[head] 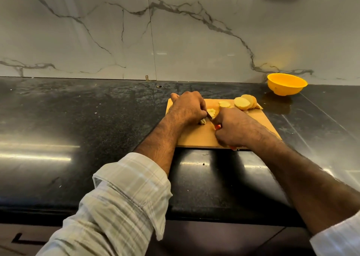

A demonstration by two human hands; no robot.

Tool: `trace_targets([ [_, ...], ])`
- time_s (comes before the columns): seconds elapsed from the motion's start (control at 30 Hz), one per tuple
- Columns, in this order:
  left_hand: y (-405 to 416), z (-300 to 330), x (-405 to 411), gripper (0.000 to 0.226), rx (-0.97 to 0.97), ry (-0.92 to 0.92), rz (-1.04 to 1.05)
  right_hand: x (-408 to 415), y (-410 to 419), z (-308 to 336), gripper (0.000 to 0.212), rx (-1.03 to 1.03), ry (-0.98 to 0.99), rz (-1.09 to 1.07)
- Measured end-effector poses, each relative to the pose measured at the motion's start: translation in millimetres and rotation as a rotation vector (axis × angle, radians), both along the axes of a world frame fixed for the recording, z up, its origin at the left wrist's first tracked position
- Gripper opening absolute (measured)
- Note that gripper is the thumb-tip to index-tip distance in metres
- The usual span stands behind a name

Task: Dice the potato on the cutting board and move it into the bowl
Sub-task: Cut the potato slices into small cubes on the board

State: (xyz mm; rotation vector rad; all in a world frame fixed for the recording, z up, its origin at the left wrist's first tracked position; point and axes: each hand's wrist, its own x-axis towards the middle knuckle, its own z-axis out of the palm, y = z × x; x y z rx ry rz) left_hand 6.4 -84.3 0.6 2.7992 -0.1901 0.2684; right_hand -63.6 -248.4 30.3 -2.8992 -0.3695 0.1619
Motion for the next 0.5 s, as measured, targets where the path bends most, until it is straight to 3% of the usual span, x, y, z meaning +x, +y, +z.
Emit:
trace_targets([
  [0.23, 18, 1, -5, 0.014, -0.241, -0.143, -0.020, -10, -32, 1, 0.048, 0.070, -0.191, -0.067],
  [0.5, 38, -7, 7, 0.024, -0.122, -0.125, 0.164, 8, -10, -8, 0.049, 0.119, -0.126, -0.050],
])
